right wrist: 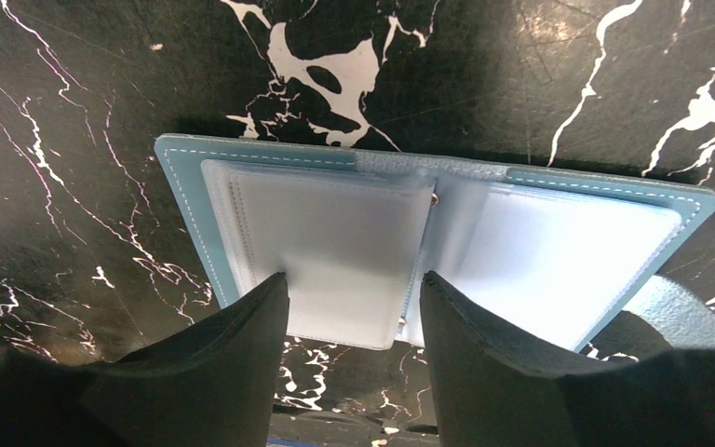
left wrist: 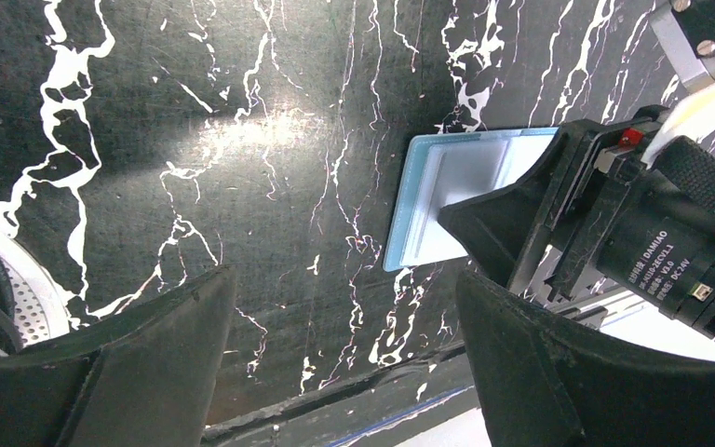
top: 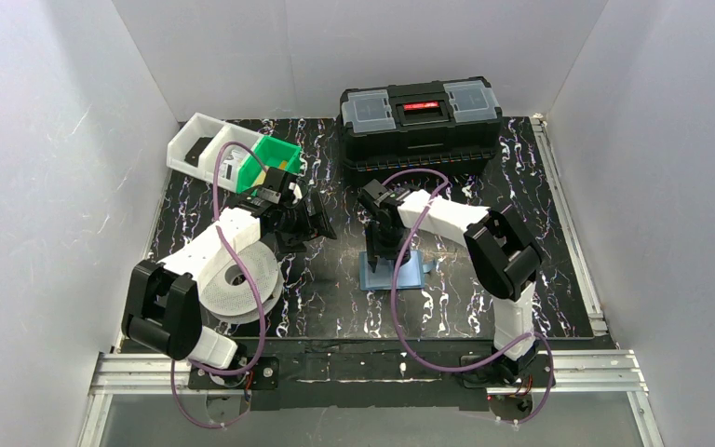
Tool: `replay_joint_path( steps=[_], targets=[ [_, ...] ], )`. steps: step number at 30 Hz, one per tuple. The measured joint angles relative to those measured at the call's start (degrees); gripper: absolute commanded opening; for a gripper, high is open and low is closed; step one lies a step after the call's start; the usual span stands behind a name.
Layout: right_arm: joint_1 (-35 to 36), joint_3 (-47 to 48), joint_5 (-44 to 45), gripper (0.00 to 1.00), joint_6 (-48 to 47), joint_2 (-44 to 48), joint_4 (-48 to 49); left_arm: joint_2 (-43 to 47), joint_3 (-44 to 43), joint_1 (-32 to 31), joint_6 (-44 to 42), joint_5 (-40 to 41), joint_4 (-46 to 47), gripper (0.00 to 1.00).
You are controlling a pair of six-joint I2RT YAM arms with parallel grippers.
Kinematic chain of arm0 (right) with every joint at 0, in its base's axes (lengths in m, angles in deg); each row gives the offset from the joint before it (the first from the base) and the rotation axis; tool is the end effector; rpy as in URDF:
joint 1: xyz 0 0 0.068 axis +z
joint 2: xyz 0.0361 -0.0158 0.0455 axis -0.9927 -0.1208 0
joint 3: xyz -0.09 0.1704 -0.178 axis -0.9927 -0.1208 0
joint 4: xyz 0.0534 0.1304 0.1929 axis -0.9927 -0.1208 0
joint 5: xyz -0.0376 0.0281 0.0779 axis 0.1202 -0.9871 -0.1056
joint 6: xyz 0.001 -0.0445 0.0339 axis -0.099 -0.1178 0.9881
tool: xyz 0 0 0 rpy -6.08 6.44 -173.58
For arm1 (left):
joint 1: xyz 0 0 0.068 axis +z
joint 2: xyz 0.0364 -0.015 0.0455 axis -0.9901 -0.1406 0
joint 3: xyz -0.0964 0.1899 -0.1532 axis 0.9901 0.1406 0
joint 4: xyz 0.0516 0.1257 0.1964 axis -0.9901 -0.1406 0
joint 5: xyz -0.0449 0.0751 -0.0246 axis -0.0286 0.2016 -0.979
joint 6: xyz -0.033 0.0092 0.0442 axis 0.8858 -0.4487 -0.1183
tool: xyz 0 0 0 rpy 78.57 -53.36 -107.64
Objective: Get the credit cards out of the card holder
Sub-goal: Remove the credit card from the card holder.
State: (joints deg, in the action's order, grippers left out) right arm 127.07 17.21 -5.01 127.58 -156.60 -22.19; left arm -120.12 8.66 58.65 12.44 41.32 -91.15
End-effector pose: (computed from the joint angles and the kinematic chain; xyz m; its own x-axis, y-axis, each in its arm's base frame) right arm 0.2579 0.2477 0.1719 -0.9783 -0.0942 -0.1843 -0.1160 0.9870 0.1114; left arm 0.2578 -0.1203 0.2456 -0.8839 -0.2858 -0.3701 -0.0526 0.8472 -0.5287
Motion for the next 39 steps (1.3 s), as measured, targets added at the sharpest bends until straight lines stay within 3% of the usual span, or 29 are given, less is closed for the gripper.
replay_joint_path(
  steps=[6, 11, 15, 22, 29, 39],
  targets=[
    [0.0, 2.5, -0.8, 0.42, -0.3, -1.9, -1.6, -0.6, 0.0, -0.2, -0.1, -1.4, 0.2, 0.84],
    [-0.5, 2.6, -2.1, 0.22, -1.0, -2.4, -2.2, -1.6, 0.0, -1.0, -0.2, -2.5, 0.5, 0.83],
    [-2.7, 0.4, -6.0, 0.13, -1.6, -1.7, -0.6, -3.1, 0.0, -2.3, -0.1, -3.0, 1.0, 0.81],
    [-8.1, -6.8, -16.8, 0.05, -2.1, 1.0, 6.9, -8.1, -0.8, -5.4, 0.8, -5.4, 1.7, 0.67],
    [-11.9, -11.1, -25.1, 0.03, -2.0, 1.6, 12.2, -12.9, -3.1, -8.7, 2.3, -9.0, 4.0, 0.51],
    [-12.8, -13.3, -30.1, 0.01, -2.0, 1.6, 15.4, -18.8, -6.0, -12.2, 4.0, -13.5, 8.5, 0.45]
  ],
)
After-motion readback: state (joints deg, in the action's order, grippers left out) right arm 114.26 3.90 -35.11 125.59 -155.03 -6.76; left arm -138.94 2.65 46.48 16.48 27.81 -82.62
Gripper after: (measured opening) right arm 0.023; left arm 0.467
